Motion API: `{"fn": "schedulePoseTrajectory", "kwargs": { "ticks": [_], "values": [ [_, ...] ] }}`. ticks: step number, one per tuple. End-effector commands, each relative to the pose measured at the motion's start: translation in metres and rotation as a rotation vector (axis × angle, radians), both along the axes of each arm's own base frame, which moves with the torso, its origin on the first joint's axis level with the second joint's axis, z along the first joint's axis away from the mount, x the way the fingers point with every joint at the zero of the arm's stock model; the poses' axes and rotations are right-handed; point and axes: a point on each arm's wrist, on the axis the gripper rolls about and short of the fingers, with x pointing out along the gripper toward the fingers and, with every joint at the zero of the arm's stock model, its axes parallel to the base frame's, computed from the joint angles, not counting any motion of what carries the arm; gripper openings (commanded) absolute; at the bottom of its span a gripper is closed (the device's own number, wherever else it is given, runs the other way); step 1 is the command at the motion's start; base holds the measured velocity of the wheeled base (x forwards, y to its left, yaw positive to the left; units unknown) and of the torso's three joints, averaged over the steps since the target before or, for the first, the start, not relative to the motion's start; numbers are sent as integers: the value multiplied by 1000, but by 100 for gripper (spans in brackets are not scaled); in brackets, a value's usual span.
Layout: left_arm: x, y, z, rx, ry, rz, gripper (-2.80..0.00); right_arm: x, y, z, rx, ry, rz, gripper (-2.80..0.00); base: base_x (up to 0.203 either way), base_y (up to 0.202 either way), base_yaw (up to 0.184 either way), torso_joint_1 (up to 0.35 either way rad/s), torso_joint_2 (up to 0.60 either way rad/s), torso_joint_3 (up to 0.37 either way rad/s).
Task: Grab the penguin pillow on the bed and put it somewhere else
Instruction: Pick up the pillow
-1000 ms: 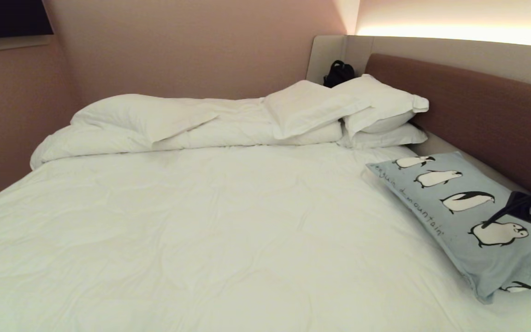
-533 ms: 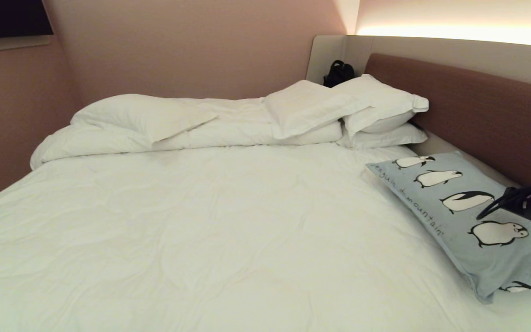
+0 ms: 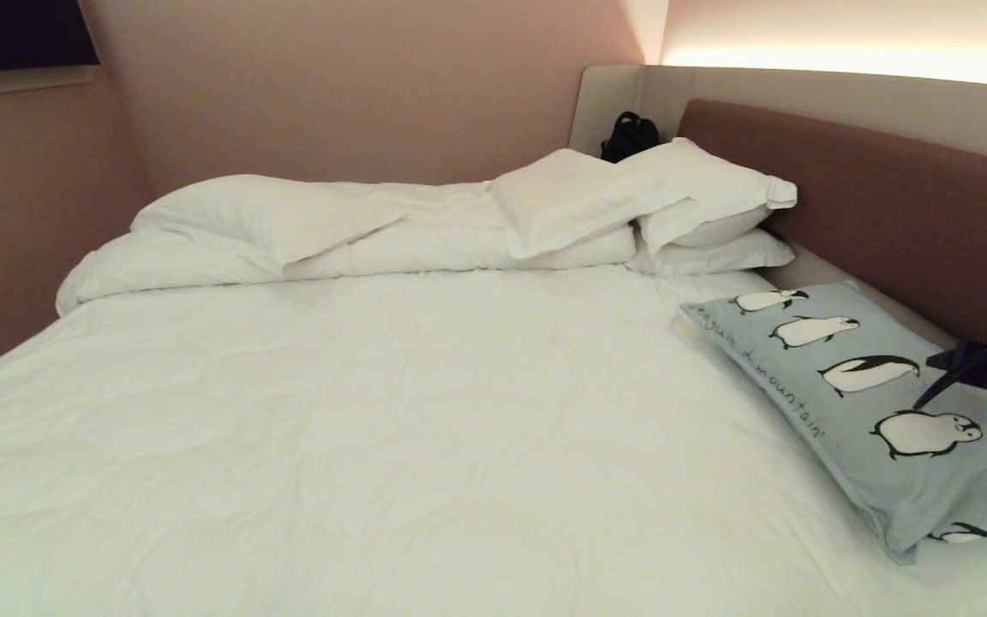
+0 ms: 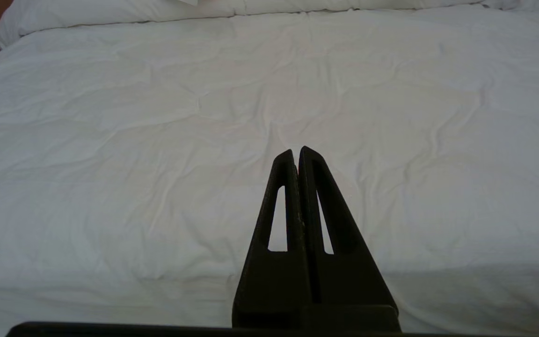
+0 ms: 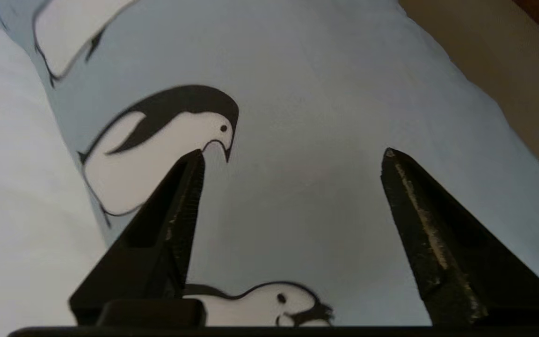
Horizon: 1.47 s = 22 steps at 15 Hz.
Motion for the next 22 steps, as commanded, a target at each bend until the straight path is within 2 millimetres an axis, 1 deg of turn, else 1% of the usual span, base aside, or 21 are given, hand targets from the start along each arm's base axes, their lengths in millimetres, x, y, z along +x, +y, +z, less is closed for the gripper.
{"fn": "schedulePoseTrajectory", "kwargs": {
  "ticks": [1,6,11,12,15,16,17,18,22],
  "values": [
    [0,0,0,0,0,1,-280,6,-7,-12,-100,55,107,0,0,0,0,0,0,0],
    [0,0,0,0,0,1,-280,1,-21,-19,-11,-1,266,0,0,0,0,0,0,0],
    [0,0,0,0,0,1,-280,-2,-16,-33,-15,33,322,0,0,0,0,0,0,0],
    [0,0,0,0,0,1,-280,0,-17,-40,-10,45,323,0,0,0,0,0,0,0],
    [0,0,0,0,0,1,-280,9,-23,-77,-9,113,310,0,0,0,0,0,0,0],
    [0,0,0,0,0,1,-280,9,-24,-80,-22,120,303,0,0,0,0,0,0,0],
    [0,0,0,0,0,1,-280,11,-25,-92,-17,139,296,0,0,0,0,0,0,0],
    [0,0,0,0,0,1,-280,14,-27,-109,-2,166,293,0,0,0,0,0,0,0],
    [0,0,0,0,0,1,-280,24,-33,-147,23,219,278,0,0,0,0,0,0,0]
  ]
}}
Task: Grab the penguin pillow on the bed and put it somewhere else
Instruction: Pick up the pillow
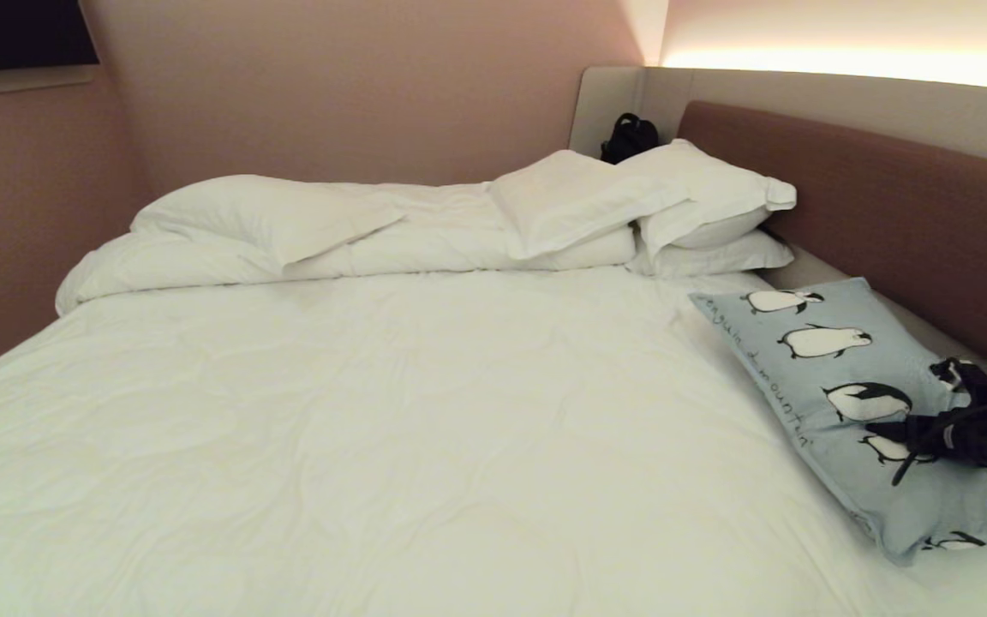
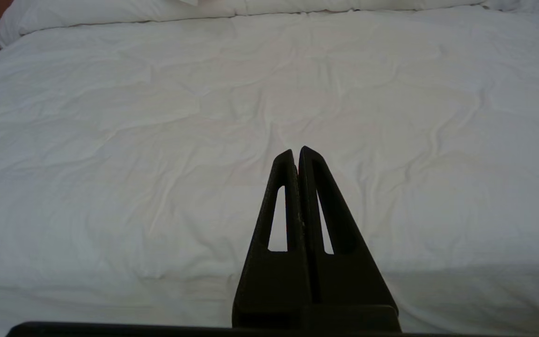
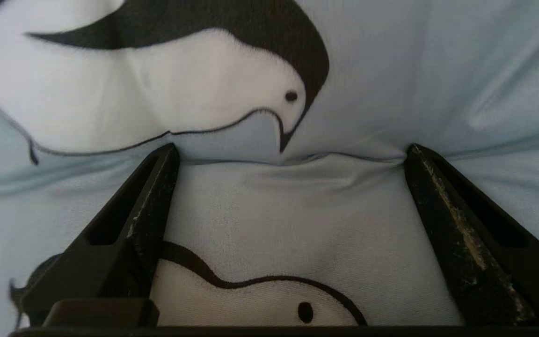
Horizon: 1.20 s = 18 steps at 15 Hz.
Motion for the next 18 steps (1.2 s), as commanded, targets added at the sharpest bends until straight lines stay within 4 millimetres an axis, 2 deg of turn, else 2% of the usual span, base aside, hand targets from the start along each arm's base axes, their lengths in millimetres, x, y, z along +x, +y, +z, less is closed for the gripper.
{"fn": "schedulePoseTrajectory", "kwargs": {
  "ticks": [1,5,11,13,16,18],
  "values": [
    [0,0,0,0,0,0,-280,3,-2,-31,22,60,-15,0,0,0,0,0,0,0],
    [0,0,0,-1,0,0,-280,3,-2,-37,32,70,-18,0,0,0,0,0,0,0],
    [0,0,0,0,0,0,-280,3,-2,-32,34,55,-19,0,0,0,0,0,0,0],
    [0,0,0,0,0,0,-280,4,-2,-21,62,25,-49,0,0,0,0,0,0,0],
    [0,0,0,0,0,0,-280,5,1,15,118,-61,-84,0,0,0,0,0,0,0],
    [0,0,0,0,0,0,-280,5,3,26,117,-80,-81,0,0,0,0,0,0,0]
  ]
}}
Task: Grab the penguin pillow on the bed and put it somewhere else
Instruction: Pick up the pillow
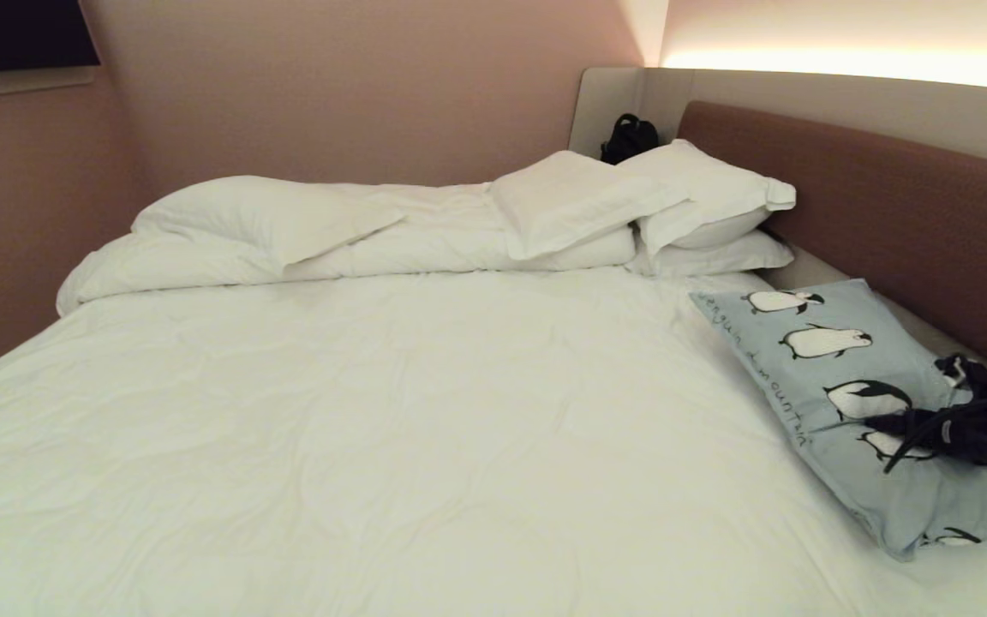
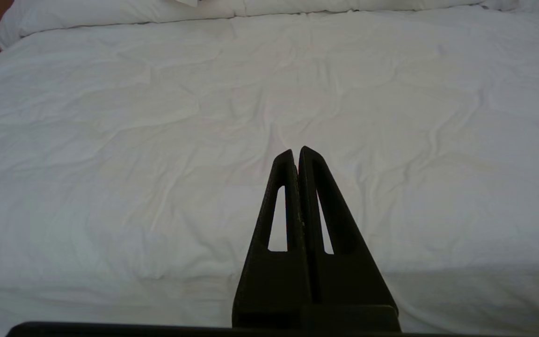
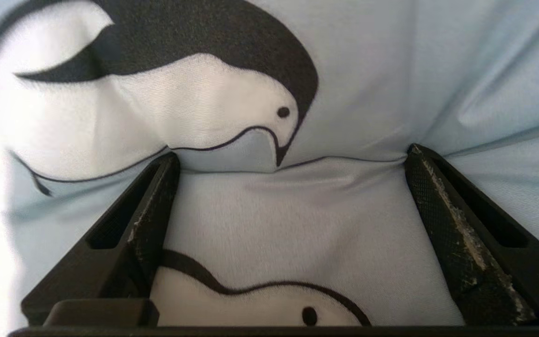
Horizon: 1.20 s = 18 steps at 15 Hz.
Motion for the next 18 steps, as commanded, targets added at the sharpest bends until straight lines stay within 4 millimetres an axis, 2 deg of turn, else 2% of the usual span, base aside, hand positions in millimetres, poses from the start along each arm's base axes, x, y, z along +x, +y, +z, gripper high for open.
{"fn": "schedulePoseTrajectory", "kwargs": {
  "ticks": [1,4,7,14,18],
  "values": [
    [0,0,0,0,0,1,-280,0,1,17,22,-45,-25,0,0,0,0,0,0,0],
    [0,0,0,0,0,1,-280,0,0,21,12,-55,-24,0,0,0,0,0,0,0],
    [0,0,0,0,0,1,-280,-1,1,33,3,-78,-25,0,0,0,0,0,0,0],
    [0,0,0,-2,0,1,-280,-3,13,75,-6,-160,-22,0,0,0,0,0,0,0],
    [0,0,0,0,0,1,-280,3,15,62,-3,-137,-13,0,0,0,0,0,0,0]
  ]
}}
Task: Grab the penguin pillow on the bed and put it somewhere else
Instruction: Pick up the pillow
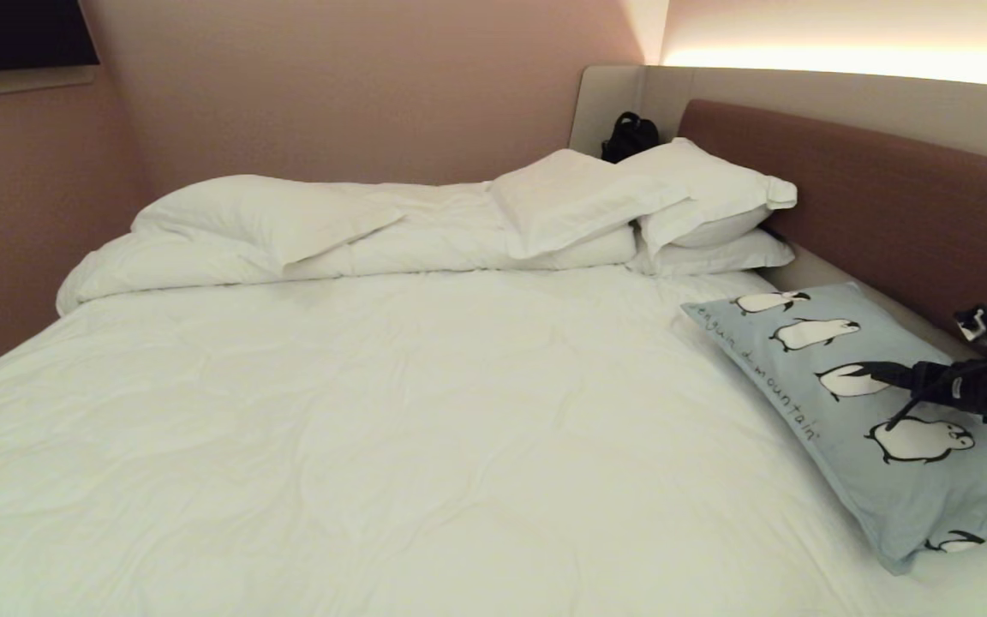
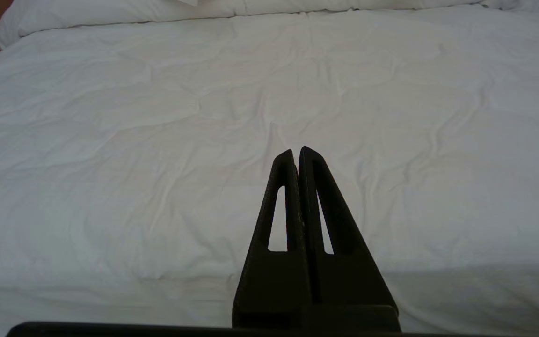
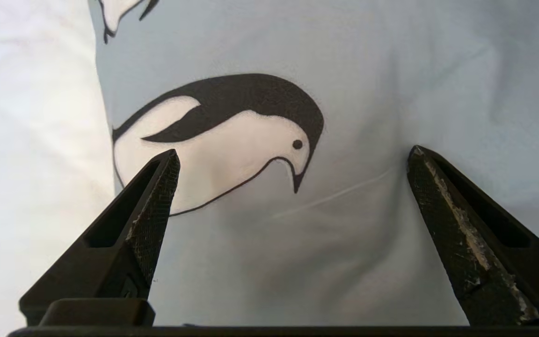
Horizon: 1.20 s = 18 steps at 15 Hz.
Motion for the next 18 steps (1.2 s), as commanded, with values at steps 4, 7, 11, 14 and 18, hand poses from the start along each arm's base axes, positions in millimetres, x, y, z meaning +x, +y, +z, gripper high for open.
{"fn": "schedulePoseTrajectory", "kwargs": {
  "ticks": [4,7,11,14,18],
  "values": [
    [0,0,0,0,0,1,-280,12,-8,-46,-83,103,-12,0,0,0,0,0,0,0],
    [0,0,0,0,0,1,-280,18,-14,-69,-166,167,-13,0,0,0,0,0,0,0],
    [0,0,0,0,0,1,-280,17,-13,-78,-153,185,-8,0,0,0,0,0,0,0],
    [0,0,0,0,0,1,-280,18,-14,-81,-149,188,-7,-280,0,0,0,0,0,0],
    [0,0,0,0,0,1,-280,18,-14,-78,-151,180,-7,-280,0,0,0,0,0,0]
  ]
}}
